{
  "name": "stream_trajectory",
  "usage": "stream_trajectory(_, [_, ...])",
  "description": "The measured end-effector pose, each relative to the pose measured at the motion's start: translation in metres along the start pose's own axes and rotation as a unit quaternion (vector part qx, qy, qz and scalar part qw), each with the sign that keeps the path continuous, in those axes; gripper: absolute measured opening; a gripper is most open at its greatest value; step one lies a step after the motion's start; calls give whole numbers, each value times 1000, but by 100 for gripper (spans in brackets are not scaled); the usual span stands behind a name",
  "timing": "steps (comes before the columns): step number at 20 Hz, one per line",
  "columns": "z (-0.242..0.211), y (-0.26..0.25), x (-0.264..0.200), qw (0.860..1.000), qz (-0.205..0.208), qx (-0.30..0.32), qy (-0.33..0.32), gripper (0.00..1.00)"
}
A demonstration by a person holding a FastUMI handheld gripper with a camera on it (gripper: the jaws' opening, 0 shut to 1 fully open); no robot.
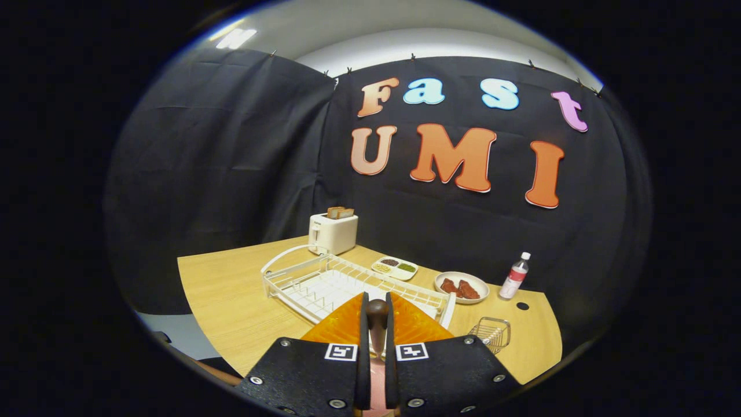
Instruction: Take the plate from the dish rack, then take the spoon from the basket and place it into the plate.
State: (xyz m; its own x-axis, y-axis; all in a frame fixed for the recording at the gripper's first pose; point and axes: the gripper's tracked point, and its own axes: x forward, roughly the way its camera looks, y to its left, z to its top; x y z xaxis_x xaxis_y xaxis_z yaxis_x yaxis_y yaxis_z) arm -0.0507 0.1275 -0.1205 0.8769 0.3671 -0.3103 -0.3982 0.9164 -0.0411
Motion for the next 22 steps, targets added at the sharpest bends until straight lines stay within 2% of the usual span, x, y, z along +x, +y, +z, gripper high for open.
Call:
stream_trajectory(3, [-15, 25, 5, 999, 37, 11, 14, 10])
stream_trajectory(10, [-39, 59, 13, 995, 89, 25, 32, 10])
stream_trajectory(20, [-56, 52, 7, 994, 95, 32, 35, 10])
stream_trajectory(22, [-60, 42, 2, 995, 87, 37, 42, 13])
